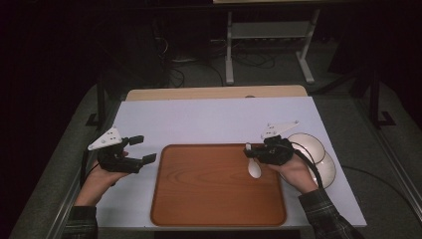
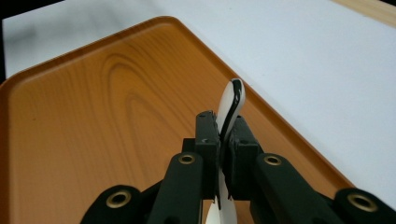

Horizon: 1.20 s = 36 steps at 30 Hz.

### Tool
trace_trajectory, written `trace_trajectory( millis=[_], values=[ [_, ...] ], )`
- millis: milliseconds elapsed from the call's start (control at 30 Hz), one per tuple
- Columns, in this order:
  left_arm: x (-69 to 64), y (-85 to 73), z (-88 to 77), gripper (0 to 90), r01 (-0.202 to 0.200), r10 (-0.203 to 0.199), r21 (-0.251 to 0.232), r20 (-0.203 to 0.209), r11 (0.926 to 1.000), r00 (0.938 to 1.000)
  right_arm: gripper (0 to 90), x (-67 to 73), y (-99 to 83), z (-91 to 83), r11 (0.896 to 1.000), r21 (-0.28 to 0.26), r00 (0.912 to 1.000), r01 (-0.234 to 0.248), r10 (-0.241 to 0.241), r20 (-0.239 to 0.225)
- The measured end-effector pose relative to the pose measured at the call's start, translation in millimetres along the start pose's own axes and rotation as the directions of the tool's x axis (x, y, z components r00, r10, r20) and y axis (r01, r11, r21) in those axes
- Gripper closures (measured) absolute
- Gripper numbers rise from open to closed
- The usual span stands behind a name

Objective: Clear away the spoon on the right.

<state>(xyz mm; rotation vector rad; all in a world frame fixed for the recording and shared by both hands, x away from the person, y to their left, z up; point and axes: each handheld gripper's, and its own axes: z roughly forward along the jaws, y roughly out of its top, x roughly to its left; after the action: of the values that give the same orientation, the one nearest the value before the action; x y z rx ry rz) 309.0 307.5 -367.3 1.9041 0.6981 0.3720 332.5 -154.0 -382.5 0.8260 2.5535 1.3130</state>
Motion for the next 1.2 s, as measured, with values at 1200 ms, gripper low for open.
trace_trajectory(
  millis=[1200],
  values=[
    [0.3,-0.4,-0.8,14.0,0.003,-0.003,0.0,-0.002,1.0,1.0,83.9,20.0,-11.4,55.3,0.984,0.152,0.9953,0.087,-0.08,-0.055]
  ],
)
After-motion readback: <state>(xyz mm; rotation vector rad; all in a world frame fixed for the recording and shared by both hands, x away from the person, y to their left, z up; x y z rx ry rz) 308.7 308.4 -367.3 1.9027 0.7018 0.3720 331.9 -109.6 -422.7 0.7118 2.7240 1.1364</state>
